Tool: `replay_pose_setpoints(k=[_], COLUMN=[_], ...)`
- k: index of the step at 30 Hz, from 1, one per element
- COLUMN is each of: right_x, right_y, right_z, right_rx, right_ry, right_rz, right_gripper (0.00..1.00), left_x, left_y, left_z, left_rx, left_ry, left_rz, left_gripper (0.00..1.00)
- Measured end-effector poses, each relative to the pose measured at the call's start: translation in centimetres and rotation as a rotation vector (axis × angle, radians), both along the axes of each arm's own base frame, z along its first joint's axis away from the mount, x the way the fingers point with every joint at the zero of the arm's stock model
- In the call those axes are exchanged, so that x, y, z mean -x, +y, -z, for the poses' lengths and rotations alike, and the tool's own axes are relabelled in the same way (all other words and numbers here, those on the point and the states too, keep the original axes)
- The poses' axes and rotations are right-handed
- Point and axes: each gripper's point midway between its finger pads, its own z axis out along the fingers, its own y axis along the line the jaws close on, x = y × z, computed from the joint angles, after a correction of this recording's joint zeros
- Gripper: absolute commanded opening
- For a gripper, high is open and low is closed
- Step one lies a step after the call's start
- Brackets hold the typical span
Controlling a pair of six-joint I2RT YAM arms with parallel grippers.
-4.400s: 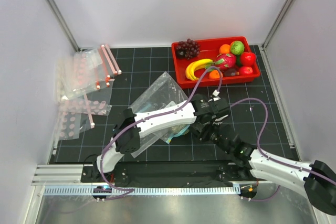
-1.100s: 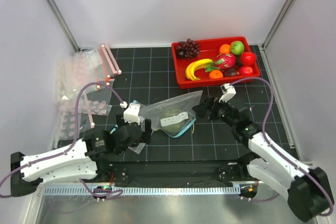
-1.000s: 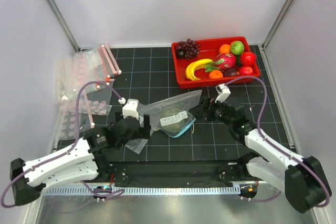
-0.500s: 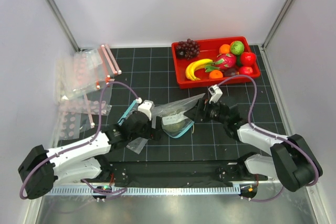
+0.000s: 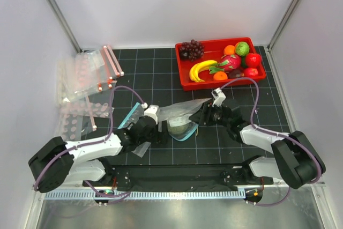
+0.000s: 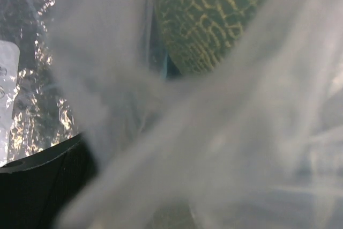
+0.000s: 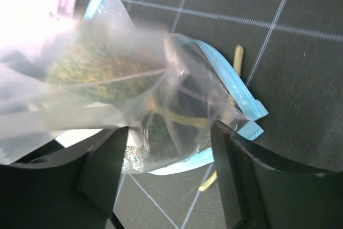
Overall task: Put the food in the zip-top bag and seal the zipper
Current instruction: Adjust the zipper food storage bag at the center of the board.
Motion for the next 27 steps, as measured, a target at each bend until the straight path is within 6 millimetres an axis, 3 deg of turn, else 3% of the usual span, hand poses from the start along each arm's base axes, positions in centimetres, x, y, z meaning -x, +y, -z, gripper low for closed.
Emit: replay_pose_setpoints(k=[4,7,10,11,13,14,22,23,27], right_x=[0.6,0.9,1.0,1.0,1.1,1.2,1.1,1.1,1.0], right_y=[0.4,1.1,1.8,2.1,2.5,2.8,3.7,3.7,4.0], right_z=[1.9,2.9,3.2,3.3,3.4,3.5,2.9,2.7,1.9], right_rx=[0.028,0.050,0.068,0.073,0.090,0.099,0.129,0.129,0.120], right_ry=[0.055,0.085,0.094,0.095,0.095,0.098,0.122,0.126,0.132], right_rz=[-0.015,-0.033,-0.046,-0.049,-0.055,-0.060,-0.068,-0.068,-0.064], right_gripper=[0.61,0.55,0.50,0.49,0.43,0.41,0.16,0.11,0.07], left_x=[-1.2,-1.7,-2.6,-3.0,-3.6,-3.9,-5.2,-5.2,-5.3], left_y=[-0.4,-0.8,-1.6,-1.9,-2.8,-3.1,-5.4,-5.8,-6.9], left_z=[0.0,1.2,1.4,1.5,1.7,1.8,1.4,1.1,-0.1], left_rx=[0.012,0.001,0.015,0.020,0.023,0.022,0.041,0.046,0.074], left_ry=[-0.034,-0.027,-0.044,-0.049,-0.048,-0.049,-0.040,-0.039,-0.032], left_rz=[-0.035,-0.051,-0.069,-0.072,-0.076,-0.077,-0.056,-0.047,-0.021], left_gripper=[0.81,0.74,0.62,0.51,0.44,0.34,0.03,0.00,0.00])
